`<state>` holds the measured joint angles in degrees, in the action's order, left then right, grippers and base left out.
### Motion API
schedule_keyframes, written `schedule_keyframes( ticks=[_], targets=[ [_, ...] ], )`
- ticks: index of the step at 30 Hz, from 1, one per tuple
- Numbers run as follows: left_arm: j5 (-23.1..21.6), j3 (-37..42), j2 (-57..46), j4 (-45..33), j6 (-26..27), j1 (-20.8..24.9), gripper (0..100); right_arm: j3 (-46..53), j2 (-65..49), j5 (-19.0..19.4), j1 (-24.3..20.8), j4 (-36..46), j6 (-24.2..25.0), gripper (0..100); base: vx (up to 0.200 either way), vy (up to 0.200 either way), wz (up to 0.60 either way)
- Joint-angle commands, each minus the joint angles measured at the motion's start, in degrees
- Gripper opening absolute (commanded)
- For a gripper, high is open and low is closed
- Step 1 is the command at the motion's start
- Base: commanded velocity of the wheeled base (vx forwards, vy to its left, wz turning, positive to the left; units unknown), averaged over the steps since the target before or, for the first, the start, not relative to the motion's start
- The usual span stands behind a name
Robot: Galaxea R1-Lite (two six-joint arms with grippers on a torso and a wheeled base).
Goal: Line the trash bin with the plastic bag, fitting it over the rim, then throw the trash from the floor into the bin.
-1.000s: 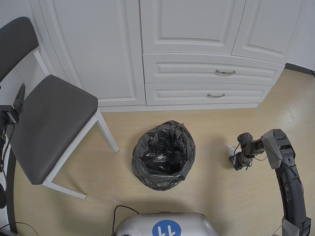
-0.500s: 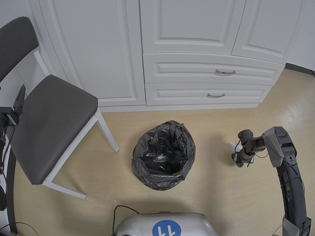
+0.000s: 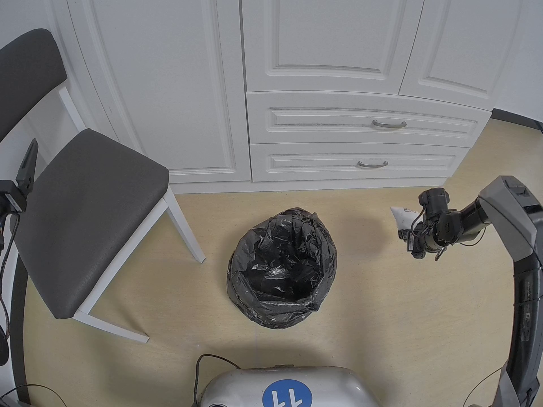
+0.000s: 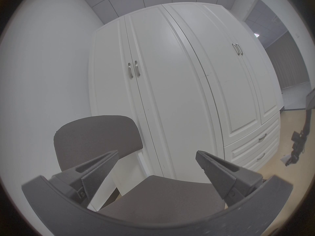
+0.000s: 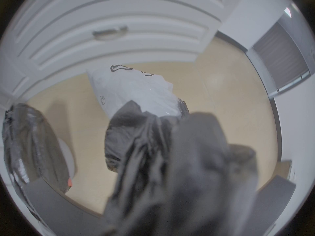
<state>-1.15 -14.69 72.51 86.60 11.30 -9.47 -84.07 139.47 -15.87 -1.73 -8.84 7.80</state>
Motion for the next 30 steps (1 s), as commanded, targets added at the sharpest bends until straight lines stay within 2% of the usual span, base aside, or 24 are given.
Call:
schedule_keyframes(
  ticks=[1, 3, 4, 5, 7, 8, 9, 11, 12, 15, 17, 19, 23, 25, 30],
  targets=[
    [-0.2, -0.4, -1.3, 0.1, 0.1, 0.1, 100, 39.1, -30.5, -0.3, -14.2, -41.5, -18.1, 0, 0.000, 0.000, 0.00],
    [-0.3, -0.7, -1.5, 0.1, 0.2, 0.2, 100, 42.9, -30.9, -0.4, -17.4, -50.1, -20.1, 0, 0.000, 0.000, 0.00],
    [-0.4, -0.7, -1.6, 0.1, 0.3, 0.2, 100, 43.6, -30.8, -0.5, -18.2, -51.8, -20.5, 0, 0.000, 0.000, 0.00],
    [-1.5, -0.7, -1.7, 0.1, 0.4, 0.5, 100, 45.3, -30.4, -1.0, -20.9, -56.8, -21.3, 0, 0.000, 0.000, 0.00],
    [-3.2, -0.5, -1.9, 0.1, 0.4, 0.8, 100, 46.7, -29.2, -2.1, -24.9, -62.4, -21.7, 0, 0.000, 0.000, 0.00],
    [-3.3, -0.4, -2.0, 0.1, 0.4, 0.8, 100, 46.8, -28.8, -2.3, -25.4, -63.0, -21.7, 0, 0.000, 0.000, 0.00],
    [-4.2, -0.2, -2.4, 0.0, 0.4, 0.9, 100, 46.6, -26.7, -3.3, -28.4, -66.7, -21.7, 0, 0.000, 0.000, 0.00],
    [-4.6, -0.1, -2.4, 0.0, 0.5, 1.0, 100, 46.4, -25.0, -4.0, -30.1, -69.1, -21.7, 0, 0.000, 0.000, 0.00],
    [-4.9, 0.0, -2.4, 0.0, 0.7, 1.6, 100, 45.7, -20.9, -4.8, -33.0, -74.2, -21.6, 0, 0.000, 0.000, 0.00],
    [-4.9, 0.6, -2.4, 0.0, 2.3, 3.0, 100, 42.8, -12.6, -5.6, -36.9, -81.2, -21.5, 0, 0.000, 0.000, 0.00],
    [-4.9, 0.7, -2.4, 0.0, 2.5, 3.1, 100, 41.9, -10.6, -5.7, -37.5, -81.2, -21.5, 0, 0.000, 0.000, 0.00],
    [-4.9, 0.8, -2.4, 0.0, 2.8, 3.2, 100, 35.3, -2.4, -6.9, -40.9, -81.2, -19.5, 0, 0.000, 0.000, 0.00],
    [-4.9, 0.8, -2.4, 0.0, 2.8, 3.2, 100, 29.8, 2.6, -8.6, -43.9, -81.2, -12.1, 0, 0.000, 0.000, 0.00],
    [-4.9, 0.8, -2.4, 0.0, 2.8, 3.2, 100, 26.6, 4.7, -8.6, -44.3, -81.2, -8.5, 0, 0.000, 0.000, 0.00],
    [-4.9, 0.9, -2.4, 0.1, 2.8, 3.2, 100, 21.6, 8.8, -8.3, -44.1, -81.2, -3.1, 0, 0.000, 0.000, 0.00]
  ],
)
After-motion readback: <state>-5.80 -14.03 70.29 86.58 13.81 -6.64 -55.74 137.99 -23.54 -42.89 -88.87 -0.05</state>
